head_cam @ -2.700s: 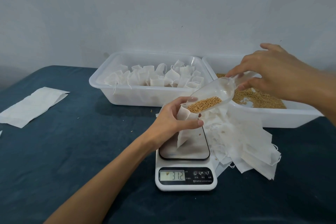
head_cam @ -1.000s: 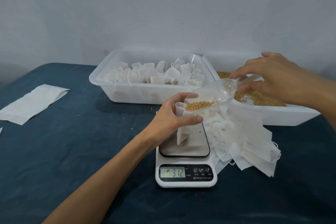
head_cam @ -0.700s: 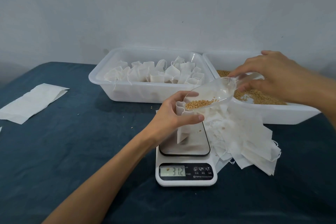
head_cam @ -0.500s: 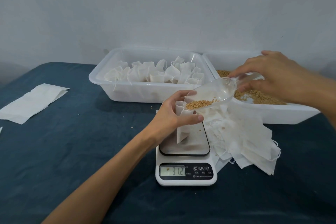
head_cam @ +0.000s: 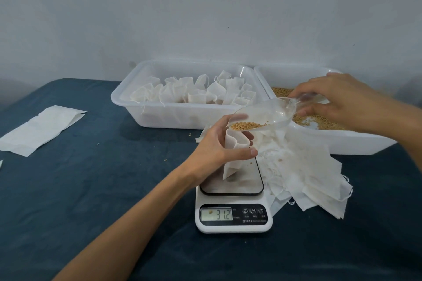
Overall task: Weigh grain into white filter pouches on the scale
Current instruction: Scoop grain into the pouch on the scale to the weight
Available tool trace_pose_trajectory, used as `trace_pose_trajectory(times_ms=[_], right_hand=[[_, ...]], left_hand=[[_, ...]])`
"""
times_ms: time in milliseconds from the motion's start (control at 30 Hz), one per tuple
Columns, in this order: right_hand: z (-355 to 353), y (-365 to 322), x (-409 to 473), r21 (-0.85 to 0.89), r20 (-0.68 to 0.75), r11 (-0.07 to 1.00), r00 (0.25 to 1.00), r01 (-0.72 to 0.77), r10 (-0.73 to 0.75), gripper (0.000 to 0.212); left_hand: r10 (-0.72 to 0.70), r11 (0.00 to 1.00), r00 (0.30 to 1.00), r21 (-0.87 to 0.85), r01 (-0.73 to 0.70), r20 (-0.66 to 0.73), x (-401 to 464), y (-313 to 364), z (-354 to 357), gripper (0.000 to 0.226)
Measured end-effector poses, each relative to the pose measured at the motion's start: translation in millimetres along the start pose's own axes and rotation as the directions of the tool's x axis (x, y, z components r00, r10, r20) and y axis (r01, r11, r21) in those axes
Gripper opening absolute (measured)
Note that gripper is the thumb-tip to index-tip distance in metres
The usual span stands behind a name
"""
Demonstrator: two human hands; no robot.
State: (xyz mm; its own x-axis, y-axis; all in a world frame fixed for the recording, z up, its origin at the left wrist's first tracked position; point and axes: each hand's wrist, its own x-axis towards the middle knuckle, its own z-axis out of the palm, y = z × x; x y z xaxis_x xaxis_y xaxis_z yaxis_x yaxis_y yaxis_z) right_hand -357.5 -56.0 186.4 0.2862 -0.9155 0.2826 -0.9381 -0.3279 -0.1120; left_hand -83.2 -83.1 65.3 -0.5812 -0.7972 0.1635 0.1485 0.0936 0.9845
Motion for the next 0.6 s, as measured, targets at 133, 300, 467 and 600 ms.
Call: trace_pose_trajectory(times_ms=[133,300,467,600], right_hand=[[-0.2,1.0,-1.9,0.012,0.001,1.0,1.0,0.023,-0.023,0.021],[-1.7,2.8,-2.1,-0.011,-0.014,0.999,0.999,0.036,-0.036,0.017],[-2.2,0.8,-2.9,-0.025,0.002,0.999,0.999,0.034,-0.034,0.018],[-2.6,0.9,-3.1,0.001,0.021,1.0,1.0,0.014,-0.014,0.015]], left_hand=[[-0.003,1.0,1.0,0.003,0.003,0.009,-0.3,-0.2,0.3,0.074],[-0.011,1.0,1.0,0.001,0.011,-0.016,-0.9,0.4,-0.8,0.071],[-0.003,0.999,0.999,0.035,0.004,-0.042,-0.3,0.1,-2.1,0.071],[-0.004,1.0,1.0,0.025,0.004,-0.018,0.7,-2.4,-2.1,0.069]])
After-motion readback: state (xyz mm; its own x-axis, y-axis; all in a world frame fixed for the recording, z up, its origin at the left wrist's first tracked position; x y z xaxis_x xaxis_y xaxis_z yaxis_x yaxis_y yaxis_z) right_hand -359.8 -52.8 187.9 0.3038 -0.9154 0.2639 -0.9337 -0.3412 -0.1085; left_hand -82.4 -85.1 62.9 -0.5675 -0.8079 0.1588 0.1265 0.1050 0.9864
